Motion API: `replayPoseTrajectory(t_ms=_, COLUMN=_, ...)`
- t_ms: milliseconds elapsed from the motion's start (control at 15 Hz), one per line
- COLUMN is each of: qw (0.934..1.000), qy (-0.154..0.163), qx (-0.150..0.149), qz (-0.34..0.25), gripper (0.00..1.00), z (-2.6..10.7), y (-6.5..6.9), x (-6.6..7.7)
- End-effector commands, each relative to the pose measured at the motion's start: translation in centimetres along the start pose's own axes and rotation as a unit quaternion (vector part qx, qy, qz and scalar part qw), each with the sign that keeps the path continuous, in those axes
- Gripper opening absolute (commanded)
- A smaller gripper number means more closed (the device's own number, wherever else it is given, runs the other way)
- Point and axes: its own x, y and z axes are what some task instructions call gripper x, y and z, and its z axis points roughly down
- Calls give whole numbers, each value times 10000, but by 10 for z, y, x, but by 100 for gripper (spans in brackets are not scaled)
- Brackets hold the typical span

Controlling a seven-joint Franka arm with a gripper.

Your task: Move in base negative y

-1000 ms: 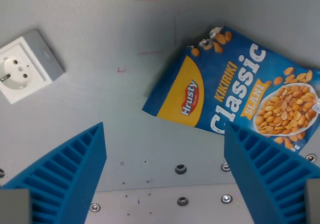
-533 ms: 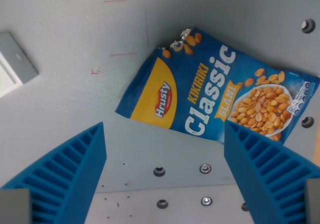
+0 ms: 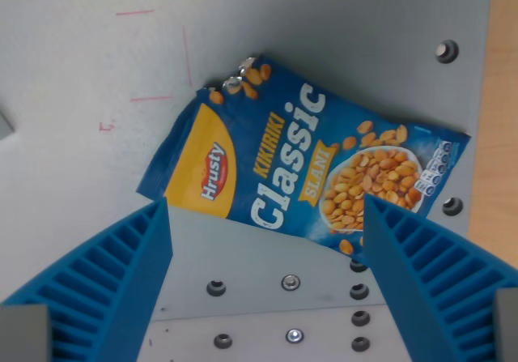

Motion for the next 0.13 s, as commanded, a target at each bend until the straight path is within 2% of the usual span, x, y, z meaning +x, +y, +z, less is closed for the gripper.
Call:
replayPoseTrajectory(t_ms=67, qw=9999, qy=-111, qx=50, qz=-93, gripper=100, z=-2, y=16, x=9)
replayPoseTrajectory(t_ms=133, qw=9999, qy=-111, qx=50, qz=-93, gripper=100, z=-1, y=21, x=9)
